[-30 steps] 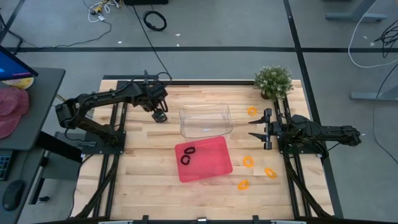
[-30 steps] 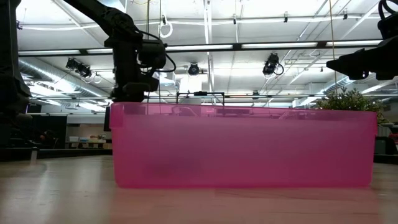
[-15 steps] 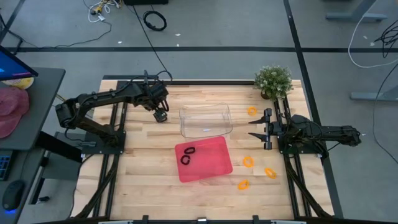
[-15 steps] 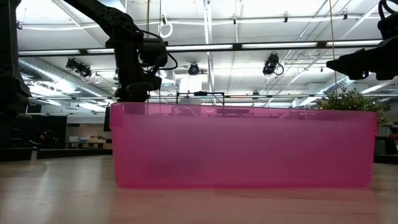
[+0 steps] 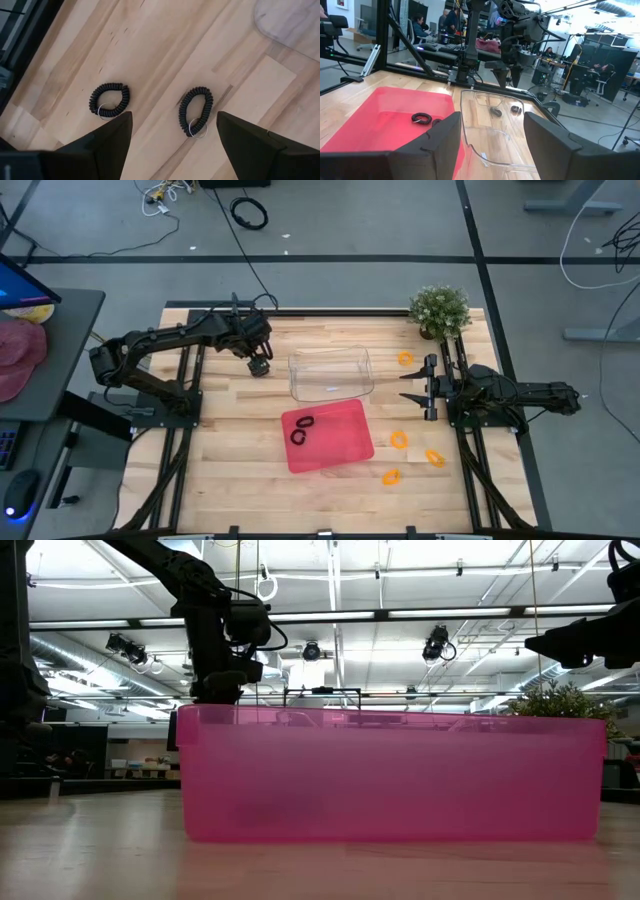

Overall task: Sort spring keychains
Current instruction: Put the bottom black spring keychain into the red bin

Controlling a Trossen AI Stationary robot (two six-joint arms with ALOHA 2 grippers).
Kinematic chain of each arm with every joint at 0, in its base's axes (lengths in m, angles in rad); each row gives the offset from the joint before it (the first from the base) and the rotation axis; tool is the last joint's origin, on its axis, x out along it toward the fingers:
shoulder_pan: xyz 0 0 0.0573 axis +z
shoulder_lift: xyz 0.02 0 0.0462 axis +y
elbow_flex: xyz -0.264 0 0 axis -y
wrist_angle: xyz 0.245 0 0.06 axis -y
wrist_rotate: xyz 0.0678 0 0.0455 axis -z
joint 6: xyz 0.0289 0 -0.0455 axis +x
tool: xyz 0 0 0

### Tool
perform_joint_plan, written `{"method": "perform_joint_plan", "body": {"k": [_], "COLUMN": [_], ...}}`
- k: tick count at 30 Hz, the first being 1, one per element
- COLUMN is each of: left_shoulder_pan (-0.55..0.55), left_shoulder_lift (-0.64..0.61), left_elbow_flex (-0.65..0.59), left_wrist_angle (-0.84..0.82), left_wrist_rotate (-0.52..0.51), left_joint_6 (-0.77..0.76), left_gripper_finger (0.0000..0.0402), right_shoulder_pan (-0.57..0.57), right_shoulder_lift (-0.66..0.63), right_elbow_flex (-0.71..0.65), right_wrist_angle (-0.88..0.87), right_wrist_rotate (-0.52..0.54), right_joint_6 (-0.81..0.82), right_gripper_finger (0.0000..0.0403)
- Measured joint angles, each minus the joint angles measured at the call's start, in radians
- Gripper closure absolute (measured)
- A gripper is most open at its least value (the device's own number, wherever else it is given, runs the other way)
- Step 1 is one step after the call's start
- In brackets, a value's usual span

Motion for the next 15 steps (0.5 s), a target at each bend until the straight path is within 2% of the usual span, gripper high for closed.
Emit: {"method": "perform_joint_plan", "body": {"k": [15], "left_shoulder_pan": [-0.008], "left_shoulder_lift": [0.002], "left_elbow_flex": [0.000], "left_wrist_angle": [0.038], "left_wrist_rotate": [0.027], "left_joint_6": [0.000], "left_gripper_finger": [0.0106], "right_shoulder_pan": [0.000], "right_shoulder_lift": [0.000], "right_elbow_flex": [0.000], "right_wrist_angle": [0.000], "right_wrist_rotate": [0.000], "right_joint_6": [0.000], "right_gripper_finger": [0.0181]}}
